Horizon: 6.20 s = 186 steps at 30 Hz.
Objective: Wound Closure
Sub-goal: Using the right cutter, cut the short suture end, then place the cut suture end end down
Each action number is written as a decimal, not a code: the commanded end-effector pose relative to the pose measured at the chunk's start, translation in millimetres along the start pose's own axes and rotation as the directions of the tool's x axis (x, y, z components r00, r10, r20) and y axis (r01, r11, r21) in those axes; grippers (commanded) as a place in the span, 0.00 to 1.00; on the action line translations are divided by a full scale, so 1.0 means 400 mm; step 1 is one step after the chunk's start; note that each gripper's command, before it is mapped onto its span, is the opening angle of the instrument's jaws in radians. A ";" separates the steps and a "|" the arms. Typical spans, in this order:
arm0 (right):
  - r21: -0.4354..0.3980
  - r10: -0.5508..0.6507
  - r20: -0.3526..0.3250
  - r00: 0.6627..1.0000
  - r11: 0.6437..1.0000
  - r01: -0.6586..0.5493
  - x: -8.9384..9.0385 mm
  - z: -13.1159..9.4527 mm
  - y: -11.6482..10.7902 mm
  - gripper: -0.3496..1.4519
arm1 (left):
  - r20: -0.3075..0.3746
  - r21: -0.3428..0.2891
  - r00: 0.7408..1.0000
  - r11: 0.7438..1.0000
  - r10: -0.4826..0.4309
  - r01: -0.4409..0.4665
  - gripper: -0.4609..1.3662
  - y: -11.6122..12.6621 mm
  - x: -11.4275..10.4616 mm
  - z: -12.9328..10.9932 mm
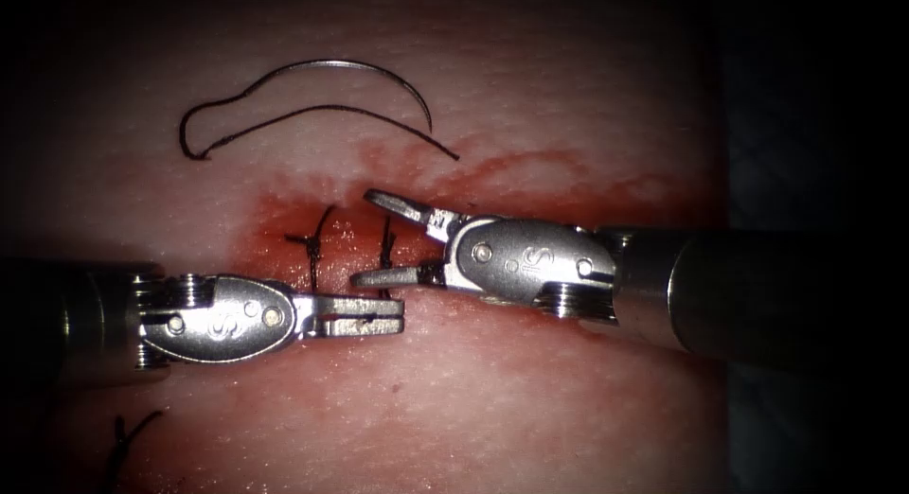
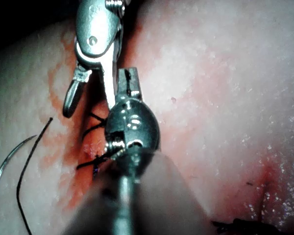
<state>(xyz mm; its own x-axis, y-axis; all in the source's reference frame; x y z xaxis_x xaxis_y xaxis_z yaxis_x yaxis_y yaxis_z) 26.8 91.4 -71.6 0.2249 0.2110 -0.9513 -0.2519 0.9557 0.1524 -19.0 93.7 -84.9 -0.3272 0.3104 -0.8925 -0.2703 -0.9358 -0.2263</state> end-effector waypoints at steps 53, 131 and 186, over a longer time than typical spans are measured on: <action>0.114 -0.096 -0.038 0.995 0.989 0.099 -0.0025 0.0005 -0.0028 0.81 | 0.040 0.075 0.999 0.997 0.026 -0.029 0.06 -0.0077 0.0041 -0.0071; 0.090 -0.085 -0.057 0.995 0.992 0.089 -0.0046 0.0112 -0.0069 0.89 | 0.027 0.033 0.999 0.998 0.045 -0.046 0.06 -0.0030 0.0058 -0.0072; 0.012 -0.073 0.013 0.997 0.997 0.073 -0.0035 -0.0167 0.0069 0.88 | 0.387 0.130 0.899 0.977 -0.204 0.166 0.40 -0.0173 -0.0432 -0.0248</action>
<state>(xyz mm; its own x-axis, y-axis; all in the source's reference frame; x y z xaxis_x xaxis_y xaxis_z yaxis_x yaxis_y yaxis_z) 19.5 92.4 -71.7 0.2551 0.1433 -0.9562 -0.2260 0.9704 0.0852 -2.4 93.3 -71.7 -0.5846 0.5414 -0.6043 -0.4389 -0.8374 -0.3256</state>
